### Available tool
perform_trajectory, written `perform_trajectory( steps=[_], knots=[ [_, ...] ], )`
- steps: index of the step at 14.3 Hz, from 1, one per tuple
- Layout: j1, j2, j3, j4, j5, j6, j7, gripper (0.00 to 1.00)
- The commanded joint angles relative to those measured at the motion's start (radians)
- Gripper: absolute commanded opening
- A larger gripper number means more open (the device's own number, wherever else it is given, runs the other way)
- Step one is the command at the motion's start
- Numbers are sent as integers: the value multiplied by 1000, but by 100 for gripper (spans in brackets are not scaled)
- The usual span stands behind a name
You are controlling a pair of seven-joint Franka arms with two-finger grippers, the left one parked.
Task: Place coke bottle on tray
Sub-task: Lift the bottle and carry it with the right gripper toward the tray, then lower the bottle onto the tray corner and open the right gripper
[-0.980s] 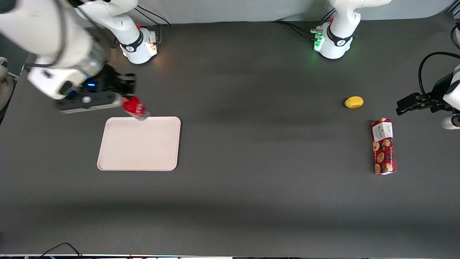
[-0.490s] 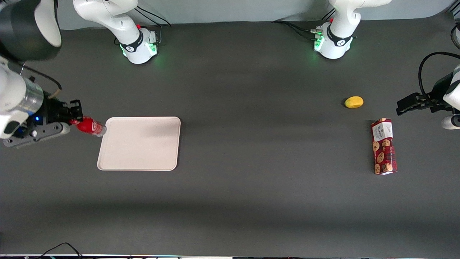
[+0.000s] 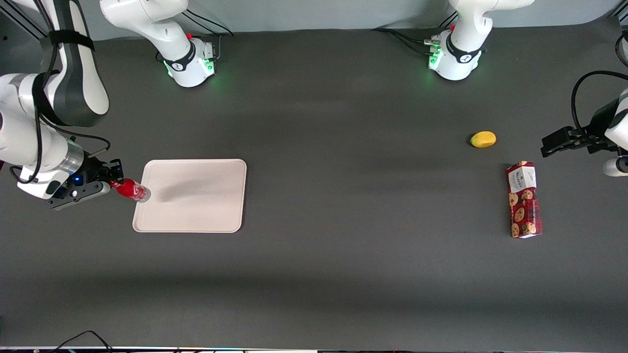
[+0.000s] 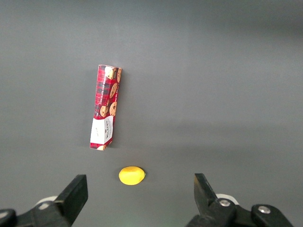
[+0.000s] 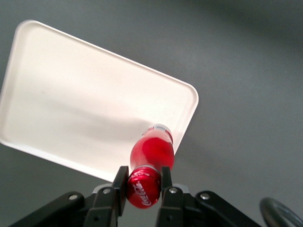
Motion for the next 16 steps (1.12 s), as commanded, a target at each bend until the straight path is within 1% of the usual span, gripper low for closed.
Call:
perform_trajectory(
  steps=[1, 2, 4, 5, 6, 7, 8, 12, 14, 16],
  knots=[
    [3, -61, -15, -158, 77, 126, -54, 5],
    [1, -61, -17, -172, 89, 146, -59, 5],
    [1, -56, -17, -174, 91, 154, -59, 7],
    [1, -55, -17, -177, 93, 166, -59, 11],
    [-2, -50, -17, -188, 93, 186, -59, 21],
    [-4, -45, -17, -191, 93, 201, -59, 58],
    [-4, -42, -17, -189, 103, 203, -60, 100],
    [7, -54, -15, -148, 106, 177, -42, 100],
    [10, -58, -9, -36, 105, 73, -18, 100],
    [10, -56, 15, 98, 97, -44, 57, 100]
  ],
)
